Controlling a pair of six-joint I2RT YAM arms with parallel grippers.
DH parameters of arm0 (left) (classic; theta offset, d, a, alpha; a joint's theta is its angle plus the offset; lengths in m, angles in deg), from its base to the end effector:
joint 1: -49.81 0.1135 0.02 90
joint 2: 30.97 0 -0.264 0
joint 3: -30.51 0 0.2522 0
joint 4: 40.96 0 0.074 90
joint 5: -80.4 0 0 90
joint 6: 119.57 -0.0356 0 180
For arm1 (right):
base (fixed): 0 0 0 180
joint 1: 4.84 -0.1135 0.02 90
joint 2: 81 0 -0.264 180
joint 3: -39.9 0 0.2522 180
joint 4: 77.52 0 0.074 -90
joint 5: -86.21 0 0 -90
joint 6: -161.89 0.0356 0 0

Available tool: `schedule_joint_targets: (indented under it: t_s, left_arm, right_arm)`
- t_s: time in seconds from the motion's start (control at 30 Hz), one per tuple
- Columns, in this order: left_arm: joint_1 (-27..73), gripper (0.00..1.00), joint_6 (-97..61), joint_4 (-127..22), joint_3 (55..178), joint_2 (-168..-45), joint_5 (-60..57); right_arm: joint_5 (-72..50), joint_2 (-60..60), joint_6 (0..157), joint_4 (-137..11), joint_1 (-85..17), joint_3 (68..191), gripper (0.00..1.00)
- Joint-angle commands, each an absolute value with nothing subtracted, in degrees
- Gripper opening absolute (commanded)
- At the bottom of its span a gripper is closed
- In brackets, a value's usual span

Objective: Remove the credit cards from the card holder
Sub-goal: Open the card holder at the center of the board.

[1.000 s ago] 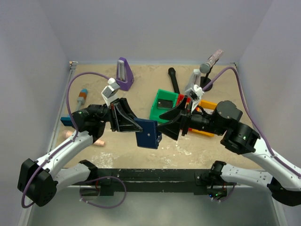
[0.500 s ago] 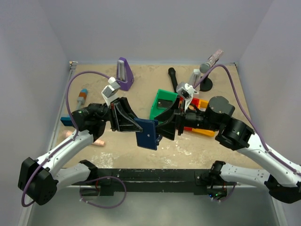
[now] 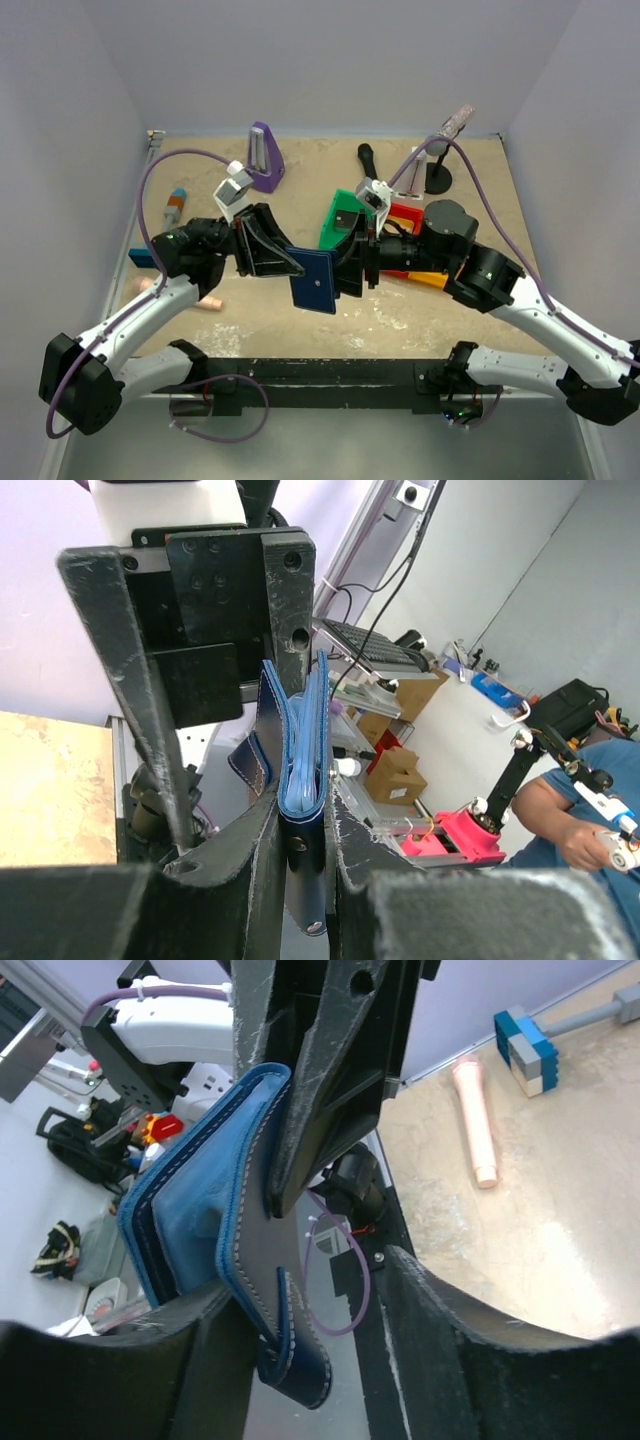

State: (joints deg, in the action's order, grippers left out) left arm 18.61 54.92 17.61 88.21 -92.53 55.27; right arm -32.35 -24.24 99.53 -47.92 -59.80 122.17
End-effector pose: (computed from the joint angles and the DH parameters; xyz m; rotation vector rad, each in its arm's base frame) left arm 0.1521 -0.1298 0.4014 0.9125 1.2213 -2.0470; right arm 0.1054 0.1800 0.4354 -0.8460 1.6610 1.4614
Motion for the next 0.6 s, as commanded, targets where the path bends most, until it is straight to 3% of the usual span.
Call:
schedule_joint_targets:
  t_s: [0.0,0.2,0.3,0.43,0.57]
  left_arm:
    - [18.52,0.0,53.05,34.4,90.5,-92.67,47.8]
    - [18.61,0.0,52.35,34.49,89.18,-92.58,48.06]
    - [18.78,0.07,51.82,34.49,88.21,-92.67,48.15]
    - [20.89,0.33,51.55,34.49,85.5,-92.76,47.62]
    - [25.36,0.46,52.25,34.49,80.67,-93.37,45.78]
  right_arm:
    - [-35.79,-23.34,100.19,-47.41,-60.3,122.4,0.51]
    - [-35.61,-25.01,98.7,-46.45,-60.3,122.13,0.28]
    - [-34.74,-25.97,97.38,-44.6,-60.3,122.48,0.18]
    - [-31.84,-27.29,94.84,-40.39,-60.3,123.53,0.0]
    - [-25.96,-28.08,92.02,-35.38,-60.22,124.85,0.0]
